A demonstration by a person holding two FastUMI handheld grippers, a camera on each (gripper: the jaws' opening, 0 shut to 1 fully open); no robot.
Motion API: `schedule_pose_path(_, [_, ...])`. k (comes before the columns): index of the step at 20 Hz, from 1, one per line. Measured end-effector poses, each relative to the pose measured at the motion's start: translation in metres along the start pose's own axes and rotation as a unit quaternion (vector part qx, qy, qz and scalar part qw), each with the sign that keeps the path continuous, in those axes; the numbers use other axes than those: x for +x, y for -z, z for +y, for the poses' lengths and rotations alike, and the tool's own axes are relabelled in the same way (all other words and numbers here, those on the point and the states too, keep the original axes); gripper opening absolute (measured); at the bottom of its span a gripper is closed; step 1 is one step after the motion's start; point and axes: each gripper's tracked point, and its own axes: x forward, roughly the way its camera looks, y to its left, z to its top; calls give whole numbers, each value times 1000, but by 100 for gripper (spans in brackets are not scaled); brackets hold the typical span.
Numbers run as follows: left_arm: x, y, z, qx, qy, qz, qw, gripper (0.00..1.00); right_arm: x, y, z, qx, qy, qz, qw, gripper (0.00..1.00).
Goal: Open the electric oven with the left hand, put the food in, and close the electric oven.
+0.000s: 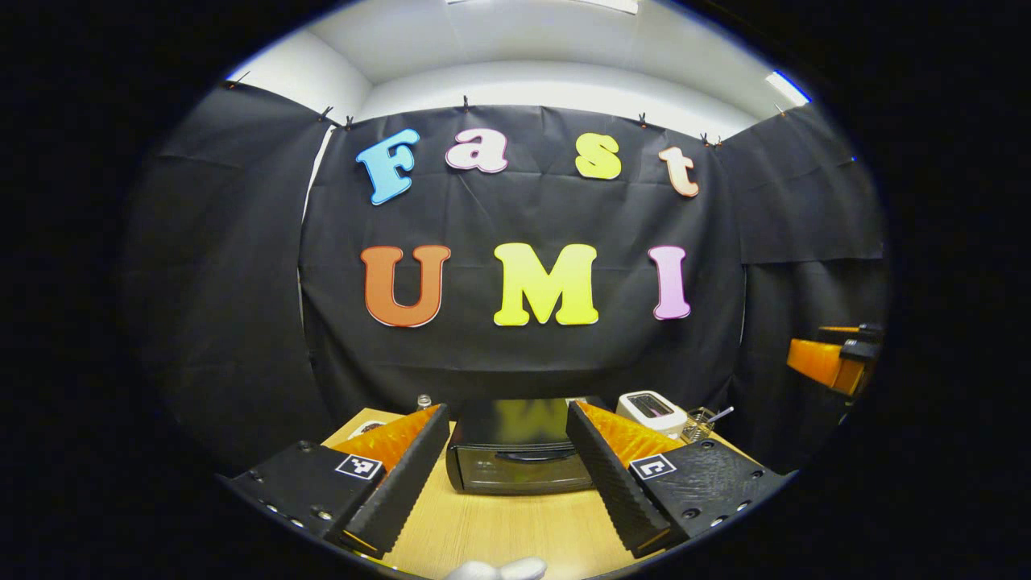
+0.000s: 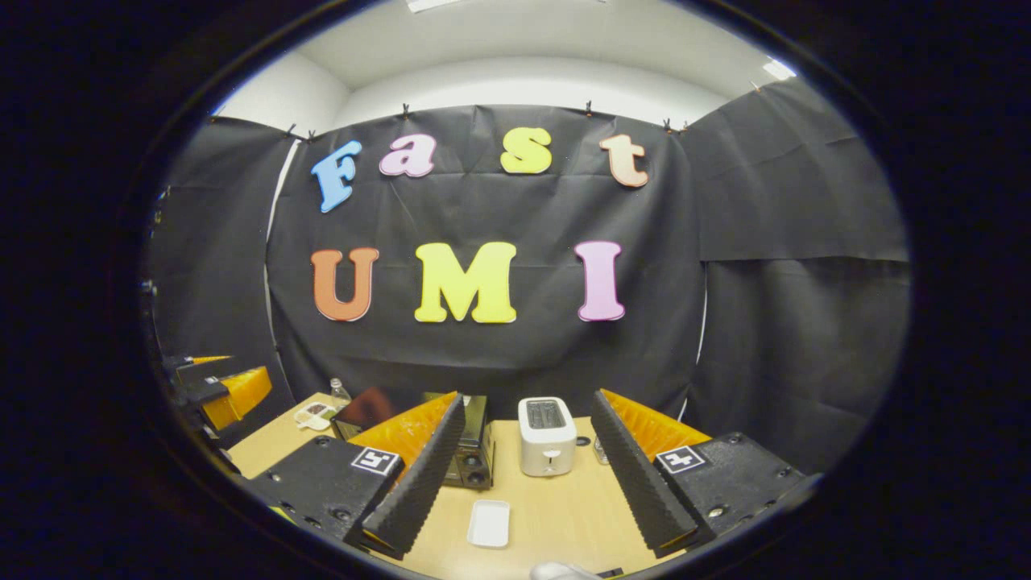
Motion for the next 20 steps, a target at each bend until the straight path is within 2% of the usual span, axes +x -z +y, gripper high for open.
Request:
schedule_pose_path(3, [-13,-24,3,9,-4,-25,1000,95,-9,-5,1,5,0,-4,1000,100])
schedule_pose_path(4, [-17,-28,5,12,-4,-32,999,95,-9,-8,1,6,0,-5,1000,91])
schedule_pose_path(5, [-18,-29,3,9,-3,-31,999,95,-10,-10,2,6,0,-5,1000,91])
schedule_pose_path(6, [-21,-29,3,2,-2,-29,1000,96,-12,-11,1,5,2,-7,1000,100])
schedule_pose_path(9, [-26,-35,7,-4,-4,-31,1000,96,-12,-21,-1,-4,4,-16,1000,100])
schedule_pose_path(10, [-27,-36,10,0,-6,-33,999,96,-14,-24,-1,-5,4,-20,1000,91])
schedule_pose_path(11, [-26,-38,12,1,-7,-36,999,96,-15,-27,-1,-7,5,-23,1000,100])
schedule_pose_path(17, [-32,-48,10,3,-7,-49,999,95,-18,-30,-1,-4,-1,-25,1000,100])
schedule_pose_path(18, [-33,-49,9,4,-6,-51,999,96,-19,-29,-1,-3,-1,-26,1000,91])
schedule_pose_path(20, [-34,-51,9,5,-7,-54,999,95,-20,-32,-3,-5,0,-28,1000,91])
